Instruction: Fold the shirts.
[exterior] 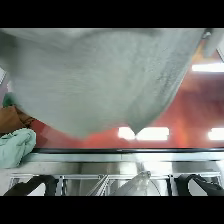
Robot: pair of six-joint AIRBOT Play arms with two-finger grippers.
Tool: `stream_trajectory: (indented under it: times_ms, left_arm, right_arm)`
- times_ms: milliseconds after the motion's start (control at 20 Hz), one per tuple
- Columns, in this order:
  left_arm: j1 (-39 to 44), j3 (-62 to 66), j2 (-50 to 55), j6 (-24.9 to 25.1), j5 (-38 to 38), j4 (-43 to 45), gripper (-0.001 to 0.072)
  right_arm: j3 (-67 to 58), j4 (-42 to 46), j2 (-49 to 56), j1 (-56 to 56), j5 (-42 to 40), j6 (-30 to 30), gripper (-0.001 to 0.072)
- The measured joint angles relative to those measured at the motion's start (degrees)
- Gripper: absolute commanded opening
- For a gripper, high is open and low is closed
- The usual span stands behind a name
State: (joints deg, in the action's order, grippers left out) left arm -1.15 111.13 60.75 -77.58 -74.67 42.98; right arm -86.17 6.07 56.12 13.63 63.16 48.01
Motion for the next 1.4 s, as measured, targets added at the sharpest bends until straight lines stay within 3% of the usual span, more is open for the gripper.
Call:
stream_trajectory:
  times_ms: [150, 200, 250, 300, 600, 650, 700, 800, 850, 1000, 1400]
  left_arm:
    - [2.5, -3.1, 11.5, -0.9, -2.2, -0.2, 0.0016]
    - [2.9, -4.8, 15.2, -0.9, -2.5, -0.3, 0.0149]
    - [3.3, -6.8, 19.2, -0.8, -2.8, -0.3, 0.0341]
    - [3.5, -8.6, 22.6, -0.4, -2.8, -0.3, 0.0342]
    - [1.7, -14.5, 36.5, 3.1, -2.3, -0.4, 0.0342]
    - [0.6, -13.8, 37.5, 3.3, -2.4, -0.4, 0.0342]
    - [-0.5, -12.7, 38.1, 3.5, -3.0, -0.4, 0.0342]
    - [-1.9, -10.6, 38.9, 3.8, -4.6, -0.5, 0.0342]
    - [-2.0, -9.9, 39.2, 4.0, -5.5, -0.4, 0.0342]
    - [-0.3, -8.8, 40.0, 4.1, -6.4, 4.2, 0.0342]
    - [10.6, -8.2, 48.9, 7.4, -7.6, 12.1, 0.0342]
  right_arm:
    - [-0.3, 5.5, 11.8, -5.6, -0.9, 1.0, 0.0017]
    - [-0.3, 6.6, 16.0, -6.8, -0.9, 1.4, 0.0113]
    - [-0.3, 7.5, 20.7, -7.8, -0.9, 1.7, 0.0449]
    - [-0.4, 8.1, 25.2, -8.6, -0.8, 2.0, 0.0633]
    - [-0.5, 9.6, 39.9, -6.1, 2.8, 4.5, 0.0628]
    - [-0.5, 9.6, 40.0, -4.6, 4.5, 5.0, 0.0494]
    - [-0.5, 9.9, 39.7, -3.1, 6.5, 5.6, 0.0460]
    - [-0.4, 13.2, 38.0, -0.4, 11.5, 7.3, 0.0471]
    - [0.1, 16.6, 36.7, 0.8, 14.1, 8.9, 0.0520]
    - [4.9, 27.3, 31.6, 3.7, 20.2, 14.5, 0.0520]
    - [34.9, 46.6, 13.3, 10.3, 27.0, 27.4, 0.0520]
